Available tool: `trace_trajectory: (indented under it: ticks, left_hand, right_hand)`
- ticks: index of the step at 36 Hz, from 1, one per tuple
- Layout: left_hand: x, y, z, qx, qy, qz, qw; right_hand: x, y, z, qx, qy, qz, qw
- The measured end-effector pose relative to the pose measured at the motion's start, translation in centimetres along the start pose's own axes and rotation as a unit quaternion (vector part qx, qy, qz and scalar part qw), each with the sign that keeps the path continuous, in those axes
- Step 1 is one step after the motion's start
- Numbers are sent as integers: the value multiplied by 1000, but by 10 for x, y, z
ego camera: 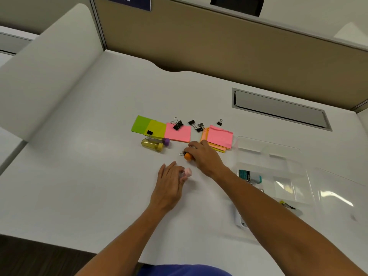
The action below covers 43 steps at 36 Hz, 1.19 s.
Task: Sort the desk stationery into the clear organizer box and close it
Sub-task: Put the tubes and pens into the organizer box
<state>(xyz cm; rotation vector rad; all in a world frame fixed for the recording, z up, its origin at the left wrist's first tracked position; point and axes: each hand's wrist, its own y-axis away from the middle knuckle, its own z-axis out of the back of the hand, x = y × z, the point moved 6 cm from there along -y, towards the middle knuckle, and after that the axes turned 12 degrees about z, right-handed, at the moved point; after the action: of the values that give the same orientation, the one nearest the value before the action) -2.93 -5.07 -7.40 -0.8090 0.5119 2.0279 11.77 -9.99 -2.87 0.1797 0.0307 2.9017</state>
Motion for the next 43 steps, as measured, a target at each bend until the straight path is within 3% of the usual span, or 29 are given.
trace_trajectory:
  ticks: [7,12,17,25,33,43]
  left_hand:
    - [5,1,4,-24,96,30,995]
    - [6,3,7,-30,146,33,988]
    - [-3,8,19,-44,185,16,982]
    - [-4,17,20,-71,190,67,977]
    - [-18,29,6,-99,247,139,954]
    - [-92,27,-14,-86,296,116,944]
  right_hand:
    - [15,12,-6,-38,-93,10,995]
    - [21,22,-5,-77,-216,-38,973]
    - [21,45,-8,-78,-343,-95,931]
    - [12,82,-2,-139,-470,-174,854]
    - [0,121,13,-258,-634,-256,683]
    - [-21,165,28,-284,-631,-270,670]
